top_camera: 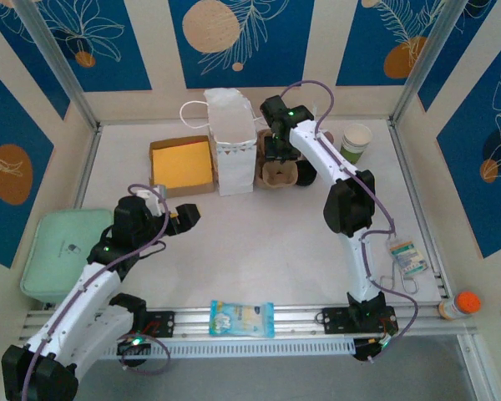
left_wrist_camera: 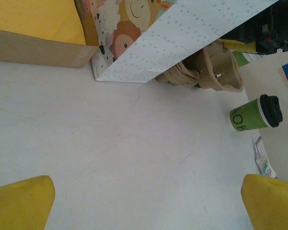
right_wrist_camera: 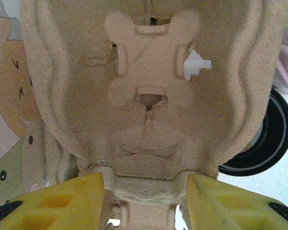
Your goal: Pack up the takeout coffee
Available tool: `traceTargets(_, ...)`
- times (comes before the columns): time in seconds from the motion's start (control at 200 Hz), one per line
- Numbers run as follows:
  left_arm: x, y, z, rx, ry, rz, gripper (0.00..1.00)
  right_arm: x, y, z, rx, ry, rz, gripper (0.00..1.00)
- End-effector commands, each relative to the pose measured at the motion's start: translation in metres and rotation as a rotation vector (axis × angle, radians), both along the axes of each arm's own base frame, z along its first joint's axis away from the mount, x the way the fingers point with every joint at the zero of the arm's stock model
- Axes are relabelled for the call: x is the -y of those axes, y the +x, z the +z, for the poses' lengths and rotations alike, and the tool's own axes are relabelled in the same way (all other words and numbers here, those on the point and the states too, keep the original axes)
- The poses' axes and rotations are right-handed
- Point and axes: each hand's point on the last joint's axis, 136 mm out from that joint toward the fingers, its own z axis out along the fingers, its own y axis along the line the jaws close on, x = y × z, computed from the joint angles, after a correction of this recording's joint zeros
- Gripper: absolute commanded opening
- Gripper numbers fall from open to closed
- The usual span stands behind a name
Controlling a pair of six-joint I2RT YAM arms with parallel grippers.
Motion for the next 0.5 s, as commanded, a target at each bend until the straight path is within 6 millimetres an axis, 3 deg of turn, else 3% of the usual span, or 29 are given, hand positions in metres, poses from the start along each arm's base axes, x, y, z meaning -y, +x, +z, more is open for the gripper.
traceTargets(0.0,-0.004,0.000,0.004,0.025,0.011,0.003,0.99,-0.001,0.000,0.001,0.000,-0.013,0.001,0.48)
traceTargets(0.495,-0.005,0.000,0.003,0.023,0.009,0.005,0.99,-0.001,0.005,-0.012,-0.010,-0.036,0.006,0.47)
